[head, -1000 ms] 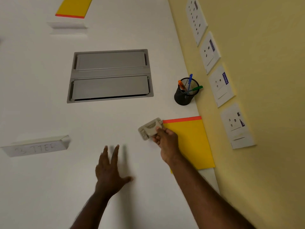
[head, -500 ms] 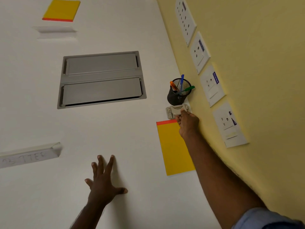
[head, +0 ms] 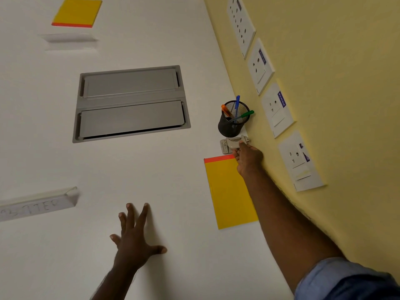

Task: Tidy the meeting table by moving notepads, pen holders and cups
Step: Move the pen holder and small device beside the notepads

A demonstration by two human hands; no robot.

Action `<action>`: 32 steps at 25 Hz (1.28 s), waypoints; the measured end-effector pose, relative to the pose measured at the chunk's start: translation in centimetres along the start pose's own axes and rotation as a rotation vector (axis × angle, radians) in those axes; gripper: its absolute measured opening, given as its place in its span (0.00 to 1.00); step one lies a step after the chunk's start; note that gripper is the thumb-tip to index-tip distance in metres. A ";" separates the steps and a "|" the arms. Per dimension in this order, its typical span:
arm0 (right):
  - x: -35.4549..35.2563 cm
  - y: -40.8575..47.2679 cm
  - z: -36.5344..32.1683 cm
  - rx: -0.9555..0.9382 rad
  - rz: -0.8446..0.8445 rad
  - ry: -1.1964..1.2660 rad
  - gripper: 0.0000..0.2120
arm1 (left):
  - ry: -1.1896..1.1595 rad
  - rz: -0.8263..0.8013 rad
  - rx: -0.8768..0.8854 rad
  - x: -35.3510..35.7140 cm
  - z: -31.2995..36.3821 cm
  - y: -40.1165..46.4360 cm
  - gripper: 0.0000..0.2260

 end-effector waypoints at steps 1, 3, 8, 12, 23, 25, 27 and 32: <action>-0.1 0.1 0.0 0.004 0.004 -0.006 0.11 | 0.000 0.002 0.000 0.0 0.0 0.0 0.62; -0.3 0.3 0.1 0.014 0.017 -0.019 0.09 | -0.004 0.005 -0.003 -0.1 0.0 0.0 0.62; -0.6 -0.2 0.2 0.057 0.012 0.027 0.08 | -0.015 0.013 0.004 0.0 0.0 0.1 0.62; -1.4 -2.8 1.5 -0.056 0.046 -0.022 0.10 | -0.002 0.017 0.027 0.1 -0.2 0.3 0.62; 4.5 -17.7 11.4 -0.616 -0.653 -1.111 0.11 | -0.031 0.203 0.048 -1.8 -3.4 -7.2 0.42; 5.7 -20.7 12.8 -0.715 -0.792 -1.204 0.14 | -0.028 0.255 0.033 -2.5 -4.1 -9.7 0.41; 6.9 -23.7 13.7 -0.807 -0.886 -1.260 0.16 | -0.022 0.287 0.021 -3.3 -4.8 -12.4 0.39; 11.0 -32.3 16.6 -0.942 -1.072 -1.373 0.21 | 0.055 0.413 -0.050 -5.3 -8.8 -20.2 0.39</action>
Point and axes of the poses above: each hand's wrist, its own y-axis towards the middle knuckle, its own x-axis out of the palm, z = x × y, the point moved 7 cm from there along y, towards the middle knuckle, and after that the axes turned 11 degrees about -z, right-handed, at the moved point
